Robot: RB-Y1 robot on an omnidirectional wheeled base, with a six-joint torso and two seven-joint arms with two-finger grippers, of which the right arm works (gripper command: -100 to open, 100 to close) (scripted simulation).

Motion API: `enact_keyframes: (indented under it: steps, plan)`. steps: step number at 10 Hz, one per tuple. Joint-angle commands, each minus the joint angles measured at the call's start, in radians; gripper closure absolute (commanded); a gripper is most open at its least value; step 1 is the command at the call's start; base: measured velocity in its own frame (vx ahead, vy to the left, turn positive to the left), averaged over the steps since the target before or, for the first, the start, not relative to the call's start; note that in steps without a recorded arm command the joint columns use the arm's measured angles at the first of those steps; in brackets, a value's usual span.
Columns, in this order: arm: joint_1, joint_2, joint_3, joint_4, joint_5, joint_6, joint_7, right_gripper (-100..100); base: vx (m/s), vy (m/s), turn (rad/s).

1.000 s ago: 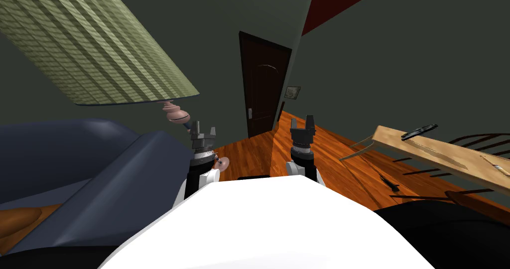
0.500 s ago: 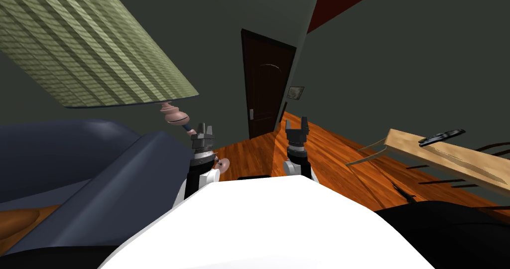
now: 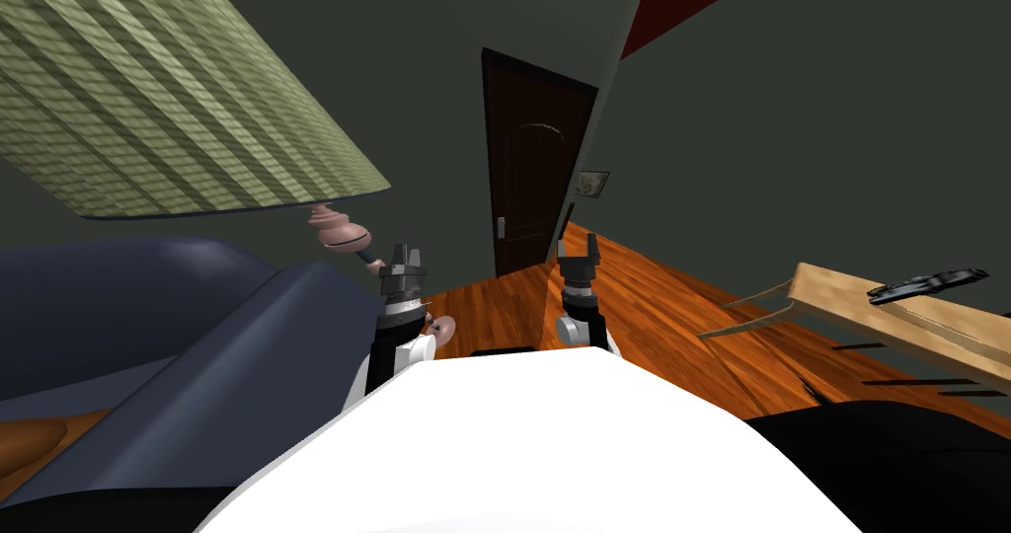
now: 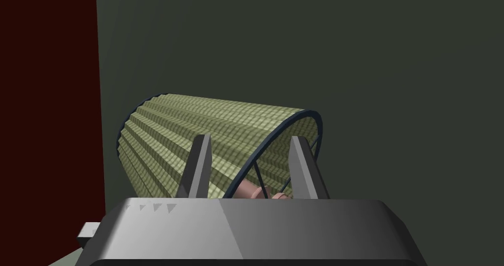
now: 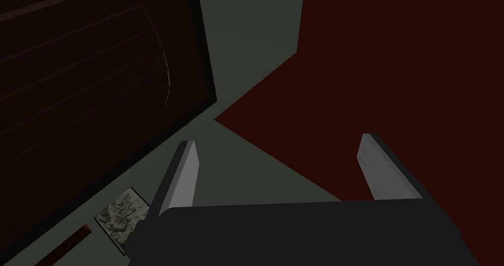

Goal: Pull the door open

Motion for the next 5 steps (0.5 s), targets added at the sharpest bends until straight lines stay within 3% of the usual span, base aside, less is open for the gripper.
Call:
enact_keyframes:
  steps: [1, 5]
  plan:
    - [-0.018, -0.012, 0.011, 0.026, -0.031, 0.003, -0.021, -100, 0.088, -0.006, 0.04]
    - [-0.062, -0.042, 0.046, 0.099, -0.116, 0.005, -0.075, -100, 0.092, -0.004, 0.05]
